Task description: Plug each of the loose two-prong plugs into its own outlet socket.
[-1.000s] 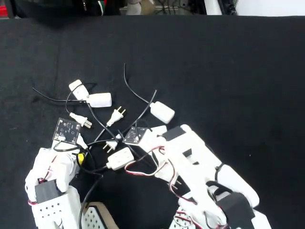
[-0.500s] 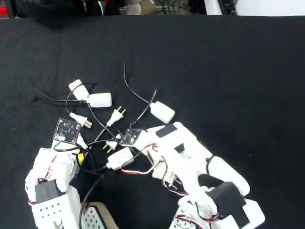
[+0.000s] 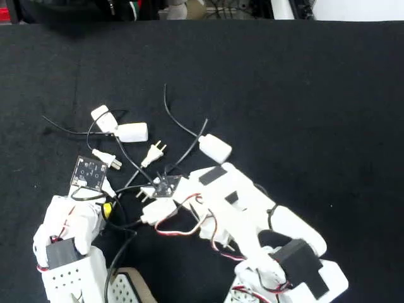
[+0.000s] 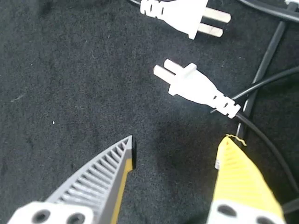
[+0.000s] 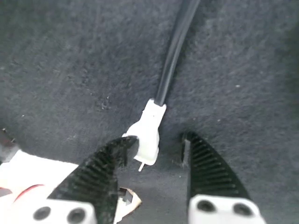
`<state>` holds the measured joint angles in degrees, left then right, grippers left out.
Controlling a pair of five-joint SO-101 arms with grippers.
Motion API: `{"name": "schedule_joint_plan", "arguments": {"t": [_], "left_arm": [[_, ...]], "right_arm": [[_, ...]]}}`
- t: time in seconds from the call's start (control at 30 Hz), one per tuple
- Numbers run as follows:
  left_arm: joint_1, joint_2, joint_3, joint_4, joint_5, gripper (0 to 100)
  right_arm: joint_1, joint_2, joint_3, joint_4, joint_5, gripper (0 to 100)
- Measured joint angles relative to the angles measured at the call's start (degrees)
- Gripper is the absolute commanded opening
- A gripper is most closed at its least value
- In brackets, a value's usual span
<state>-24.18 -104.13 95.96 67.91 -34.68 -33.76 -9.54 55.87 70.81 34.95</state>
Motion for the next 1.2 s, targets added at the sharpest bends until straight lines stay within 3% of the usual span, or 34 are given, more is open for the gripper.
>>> {"name": "schedule_joint_plan", "arguments": {"t": [0.3, 0.4, 0.53, 0.83, 1.2], "left_arm": [[0.00, 0.00, 0.00, 0.00, 0.00, 29], [0.00, 0.00, 0.00, 0.00, 0.00, 29], [0.00, 0.00, 0.00, 0.00, 0.00, 29], [0.00, 0.00, 0.00, 0.00, 0.00, 29], [0.00, 0.00, 0.00, 0.00, 0.00, 29]], "right_arm": [[-1.32, -4.92, 1.85, 2.46, -0.18, 21.2], [-1.67, -4.92, 2.02, 2.11, -0.18, 17.3], [-1.41, -4.40, 1.93, 1.58, -0.18, 4.5], [-1.41, -3.34, 2.11, 1.58, -2.81, 1.3], [12.40, -4.66, -11.16, 6.33, -5.89, 1.2]]}}
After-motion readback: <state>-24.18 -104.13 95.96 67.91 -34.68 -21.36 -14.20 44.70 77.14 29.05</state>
